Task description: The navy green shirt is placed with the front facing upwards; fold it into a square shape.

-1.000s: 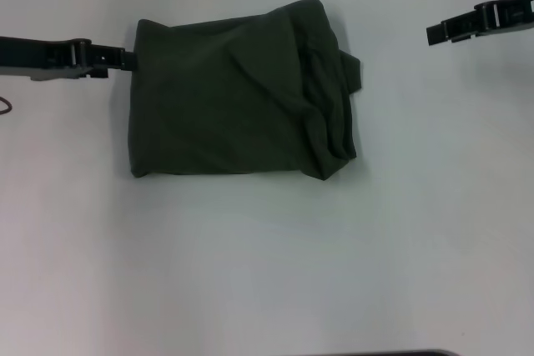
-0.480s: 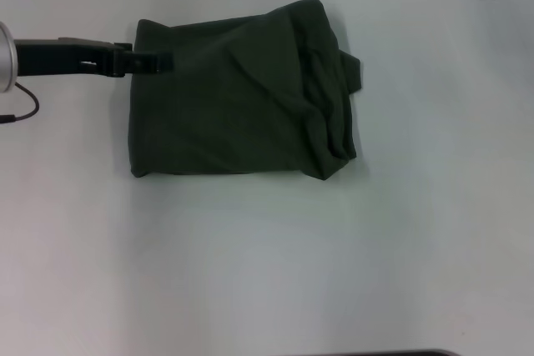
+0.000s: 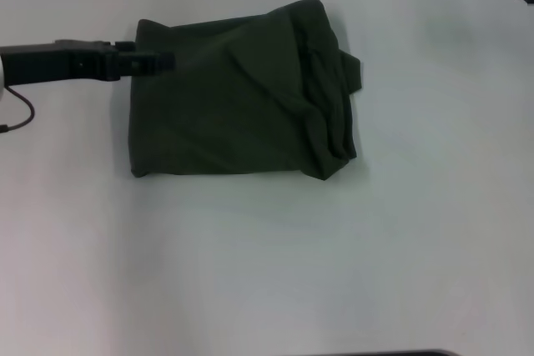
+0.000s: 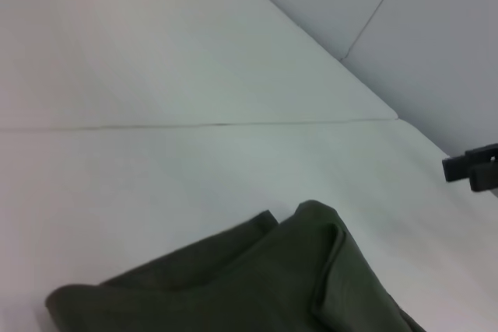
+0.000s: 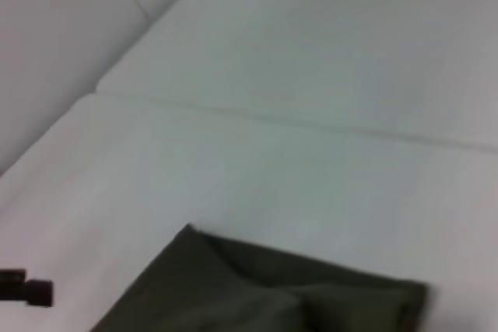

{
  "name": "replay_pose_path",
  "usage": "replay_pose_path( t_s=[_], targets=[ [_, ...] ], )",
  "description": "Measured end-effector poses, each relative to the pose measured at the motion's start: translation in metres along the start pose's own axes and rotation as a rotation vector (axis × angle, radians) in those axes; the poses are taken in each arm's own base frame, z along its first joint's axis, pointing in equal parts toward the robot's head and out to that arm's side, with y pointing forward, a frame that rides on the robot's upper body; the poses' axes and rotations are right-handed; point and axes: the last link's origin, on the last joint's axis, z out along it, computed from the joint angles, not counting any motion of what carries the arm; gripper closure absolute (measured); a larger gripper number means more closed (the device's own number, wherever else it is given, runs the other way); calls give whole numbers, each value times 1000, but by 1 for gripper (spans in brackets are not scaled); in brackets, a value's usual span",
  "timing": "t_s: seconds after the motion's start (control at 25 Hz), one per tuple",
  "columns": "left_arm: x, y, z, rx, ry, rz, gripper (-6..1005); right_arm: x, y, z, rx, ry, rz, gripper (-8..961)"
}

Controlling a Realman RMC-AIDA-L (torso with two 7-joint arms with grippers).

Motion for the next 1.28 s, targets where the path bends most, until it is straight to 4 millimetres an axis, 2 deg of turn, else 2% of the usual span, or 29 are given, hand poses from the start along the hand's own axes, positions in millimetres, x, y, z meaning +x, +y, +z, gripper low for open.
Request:
replay_pose_path(
  t_s=[0.2,0.36,0.6,0.88,1.04,1.28],
  targets=[
    [7,-2,-6,26,14,-3,150,-32,34,18,20,139,37,420],
    [10,-3,-10,31,28,-49,150,-47,52,26,61,231,47,421],
    [3,3,-7,-6,-60,-112,150,-37,75,45,47,343,63,423],
    [-9,22,-5,-131,-215,-112,150,-29,98,65,36,421,39,424],
    [-12,23,-5,-137,-221,-116,150,-31,103,71,62,416,55,425],
    [-13,20,-7,-128,-222,-105,151,-32,99,82,111,361,109,421]
  ],
)
